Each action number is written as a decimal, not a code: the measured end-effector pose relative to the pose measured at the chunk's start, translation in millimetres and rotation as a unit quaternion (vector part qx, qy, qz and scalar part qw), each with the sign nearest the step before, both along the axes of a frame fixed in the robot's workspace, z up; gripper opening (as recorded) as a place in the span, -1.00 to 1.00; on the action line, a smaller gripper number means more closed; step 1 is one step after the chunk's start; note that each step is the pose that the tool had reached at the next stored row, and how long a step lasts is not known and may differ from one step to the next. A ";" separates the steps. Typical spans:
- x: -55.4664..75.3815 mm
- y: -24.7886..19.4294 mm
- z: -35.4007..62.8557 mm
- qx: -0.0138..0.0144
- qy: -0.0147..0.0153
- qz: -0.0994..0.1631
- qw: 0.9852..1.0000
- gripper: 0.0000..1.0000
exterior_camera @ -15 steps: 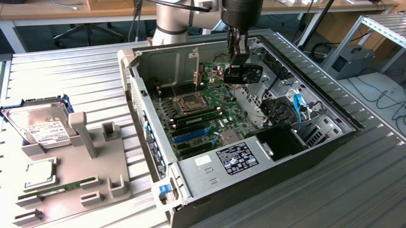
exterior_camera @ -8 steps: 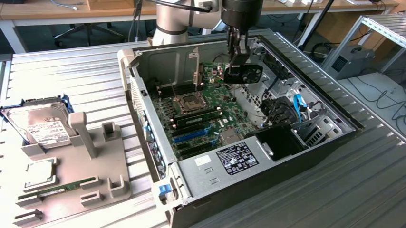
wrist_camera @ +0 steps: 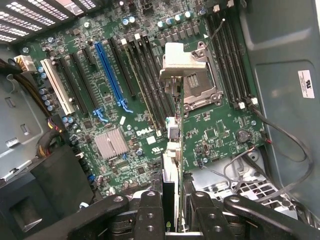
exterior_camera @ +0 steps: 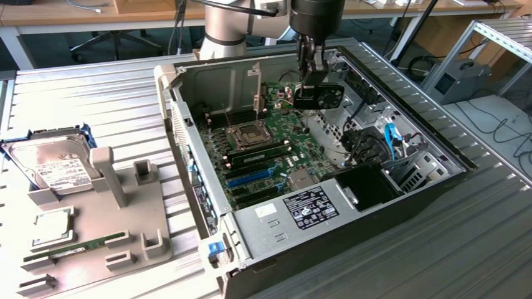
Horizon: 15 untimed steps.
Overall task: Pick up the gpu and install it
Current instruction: 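Insert the gpu into the slot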
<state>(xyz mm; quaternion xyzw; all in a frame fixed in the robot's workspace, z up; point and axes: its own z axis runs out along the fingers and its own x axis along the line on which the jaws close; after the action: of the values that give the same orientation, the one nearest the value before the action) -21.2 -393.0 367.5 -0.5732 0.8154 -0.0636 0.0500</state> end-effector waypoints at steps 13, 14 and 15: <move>0.0 0.0 0.0 -0.001 0.000 0.012 1.000 -0.48; 0.0 0.0 0.0 -0.001 0.000 0.013 1.000 -0.48; 0.0 0.0 0.0 -0.001 0.000 0.014 1.000 -0.48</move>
<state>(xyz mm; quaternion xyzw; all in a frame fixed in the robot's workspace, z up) -21.3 -393.0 367.5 -0.5845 0.8073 -0.0638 0.0502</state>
